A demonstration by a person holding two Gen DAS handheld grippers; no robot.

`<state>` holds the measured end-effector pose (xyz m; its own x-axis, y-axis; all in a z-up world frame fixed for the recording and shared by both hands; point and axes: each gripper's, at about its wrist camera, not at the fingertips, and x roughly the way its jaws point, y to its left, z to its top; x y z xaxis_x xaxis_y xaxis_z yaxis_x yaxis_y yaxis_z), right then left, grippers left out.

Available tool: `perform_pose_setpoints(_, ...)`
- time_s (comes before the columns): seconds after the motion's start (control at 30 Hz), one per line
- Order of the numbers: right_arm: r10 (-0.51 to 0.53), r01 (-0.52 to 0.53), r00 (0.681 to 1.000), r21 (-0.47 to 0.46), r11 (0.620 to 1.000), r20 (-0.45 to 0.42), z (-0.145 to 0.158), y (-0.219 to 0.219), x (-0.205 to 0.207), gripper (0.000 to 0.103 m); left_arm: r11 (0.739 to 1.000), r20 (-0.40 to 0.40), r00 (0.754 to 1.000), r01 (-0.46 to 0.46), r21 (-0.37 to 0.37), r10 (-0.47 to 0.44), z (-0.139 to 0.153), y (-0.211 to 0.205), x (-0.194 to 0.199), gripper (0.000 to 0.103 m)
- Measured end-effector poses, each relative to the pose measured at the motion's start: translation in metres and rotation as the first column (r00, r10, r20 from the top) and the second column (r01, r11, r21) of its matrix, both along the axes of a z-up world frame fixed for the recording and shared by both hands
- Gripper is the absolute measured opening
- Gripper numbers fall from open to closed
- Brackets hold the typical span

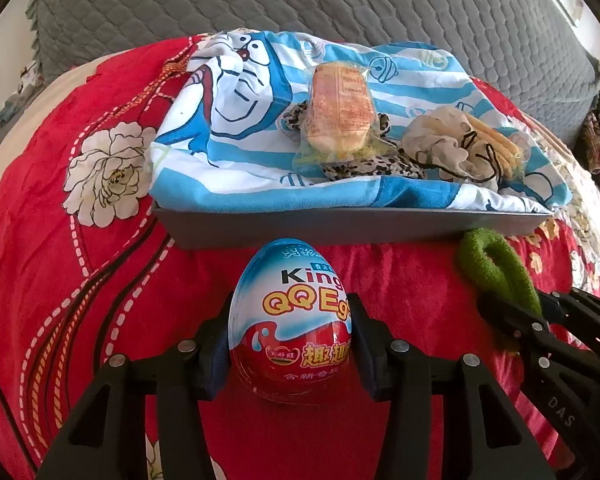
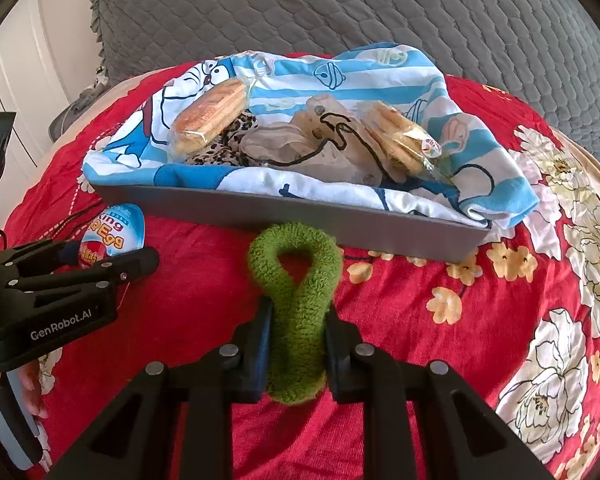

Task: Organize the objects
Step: 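Close the left gripper on the red egg while the right gripper closes on the green scrunchie, then lift the egg and scrunchie and carry both over the striped shirt in the tray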

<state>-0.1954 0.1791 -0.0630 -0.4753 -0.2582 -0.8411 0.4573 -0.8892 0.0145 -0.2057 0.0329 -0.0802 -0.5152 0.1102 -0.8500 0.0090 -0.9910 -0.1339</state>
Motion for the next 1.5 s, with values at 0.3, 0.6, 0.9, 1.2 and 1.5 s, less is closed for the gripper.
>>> perform_pose_setpoints(0.3, -0.003, 0.003, 1.000, -0.007, 1.000, -0.001, 0.007, 0.002, 0.001, 0.022, 1.000, -0.022, 1.000, 0.002, 0.018, -0.001, 0.010, 0.002, 0.008, 0.052)
perform_pose_setpoints(0.6, 0.003, -0.003, 1.000, -0.011, 1.000, -0.013, 0.016, 0.003, 0.003, 0.021, 1.000, -0.043, 0.999, 0.004, 0.012, -0.003, 0.023, 0.006, 0.017, 0.052)
perform_pose_setpoints(0.9, 0.014, -0.016, 0.999, -0.041, 0.999, -0.035, 0.035, 0.004, 0.008, 0.021, 1.000, -0.083, 0.997, 0.007, 0.010, -0.006, 0.046, 0.009, 0.028, 0.052)
perform_pose_setpoints(1.2, 0.014, -0.020, 0.997, -0.073, 0.997, -0.073, 0.058, 0.009, 0.013, 0.021, 1.000, -0.127, 0.992, 0.005, -0.002, -0.005, 0.074, 0.013, 0.041, 0.052)
perform_pose_setpoints(1.5, 0.022, -0.034, 0.993, -0.104, 0.994, -0.116, 0.083, 0.012, 0.023, 0.021, 1.000, -0.158, 0.987, 0.000, -0.009, -0.002, 0.096, 0.017, 0.049, 0.052)
